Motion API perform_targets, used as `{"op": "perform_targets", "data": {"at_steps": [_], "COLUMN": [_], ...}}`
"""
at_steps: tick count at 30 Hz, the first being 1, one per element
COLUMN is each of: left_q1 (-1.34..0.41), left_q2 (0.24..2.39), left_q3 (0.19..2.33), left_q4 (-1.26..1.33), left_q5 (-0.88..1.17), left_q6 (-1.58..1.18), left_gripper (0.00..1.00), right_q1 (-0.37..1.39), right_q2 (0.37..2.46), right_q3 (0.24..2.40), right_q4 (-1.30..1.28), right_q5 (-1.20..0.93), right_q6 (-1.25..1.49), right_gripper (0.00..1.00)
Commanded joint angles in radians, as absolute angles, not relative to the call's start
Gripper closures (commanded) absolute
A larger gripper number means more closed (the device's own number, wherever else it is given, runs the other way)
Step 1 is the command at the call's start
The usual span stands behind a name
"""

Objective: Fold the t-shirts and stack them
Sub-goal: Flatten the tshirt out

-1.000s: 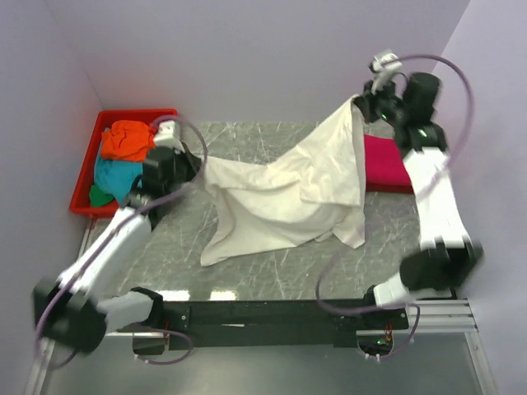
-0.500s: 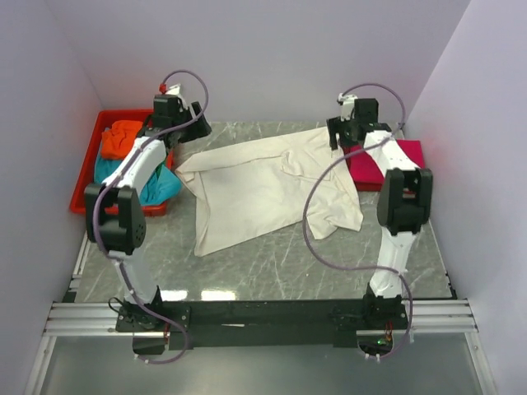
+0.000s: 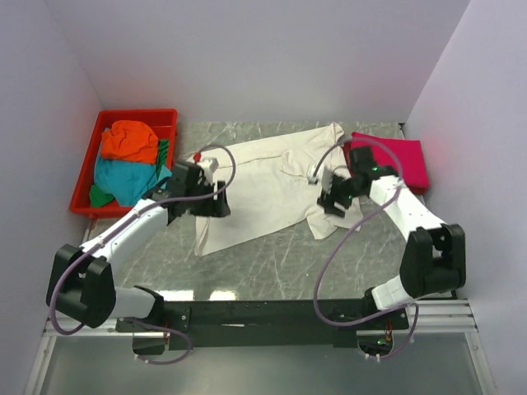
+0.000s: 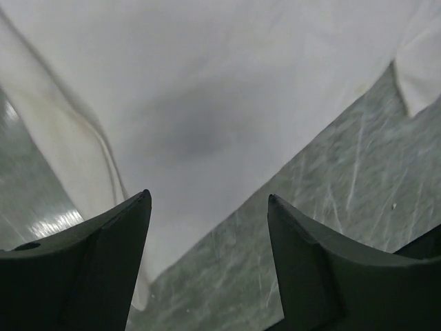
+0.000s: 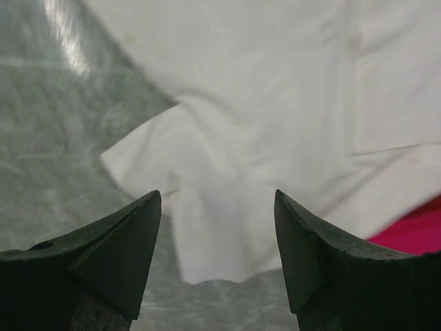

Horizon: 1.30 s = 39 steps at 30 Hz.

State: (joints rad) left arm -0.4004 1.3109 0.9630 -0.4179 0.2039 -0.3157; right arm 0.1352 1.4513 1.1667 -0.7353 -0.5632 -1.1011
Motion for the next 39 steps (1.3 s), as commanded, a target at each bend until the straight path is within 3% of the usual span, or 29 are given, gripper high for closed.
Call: {"op": "perform_targets", "data": {"at_steps": [1,12,15,18,19,20,22,24,26,27,33,35,37,38,39], "left_q1": [-0.417,-0.540,-0.577,-0.604,-0.609,-0.617,-0.618,-0.618,-0.640,-0.652,-0.799,-0.856,-0.883,-0.896,-0.896], "left_q2": [1.304,1.540,1.618,1.670,1.677,1.683,1.686,1.684,1.665,1.622,1.364,1.312,1.241,1.197,1.172], "left_q3": [0.875,0.914,0.954,0.968,0.966,0.965,0.951,0.933,0.907,0.881,0.795,0.762,0.736,0.735,0.738], "left_q4": [-0.411,-0.413,-0.451,-0.475,-0.480,-0.482,-0.492,-0.509,-0.531,-0.540,-0.624,-0.653,-0.672,-0.695,-0.704], "left_q5": [0.198,0.072,0.034,0.003,0.003,0.003,0.003,0.041,0.078,0.087,0.267,0.326,0.321,0.295,0.278], "left_q6": [-0.435,-0.466,-0.460,-0.460,-0.468,-0.469,-0.479,-0.488,-0.505,-0.515,-0.627,-0.660,-0.696,-0.706,-0.707], "left_gripper": [0.27,0.24,0.23,0.26,0.27,0.31,0.50,0.77,0.91,0.99,0.99,0.98,0.80,0.66,0.58], "right_q1": [0.182,0.268,0.282,0.293,0.295,0.296,0.295,0.296,0.295,0.295,0.293,0.293,0.293,0.291,0.288], "right_q2": [1.457,1.578,1.598,1.603,1.605,1.605,1.592,1.554,1.469,1.432,1.030,0.913,0.852,0.813,0.804], "right_q3": [1.034,0.979,0.977,0.980,0.983,0.985,0.982,0.959,0.928,0.911,0.746,0.736,0.755,0.764,0.775], "right_q4": [-0.687,-0.552,-0.571,-0.603,-0.615,-0.629,-0.681,-0.783,-0.863,-0.958,-1.237,-1.287,-1.301,-1.286,-1.243], "right_q5": [-0.410,-0.265,-0.282,-0.302,-0.308,-0.317,-0.340,-0.363,-0.370,-0.362,-0.249,-0.258,-0.275,-0.279,-0.284], "right_q6": [-1.105,-0.959,-0.963,-0.966,-0.974,-0.982,-1.014,-1.064,-1.156,-1.192,-1.327,-1.315,-1.257,-1.227,-1.198], "right_gripper": [0.27,0.30,0.36,0.49,0.60,0.66,0.86,0.92,0.94,0.94,0.94,0.76,0.54,0.52,0.51]}}
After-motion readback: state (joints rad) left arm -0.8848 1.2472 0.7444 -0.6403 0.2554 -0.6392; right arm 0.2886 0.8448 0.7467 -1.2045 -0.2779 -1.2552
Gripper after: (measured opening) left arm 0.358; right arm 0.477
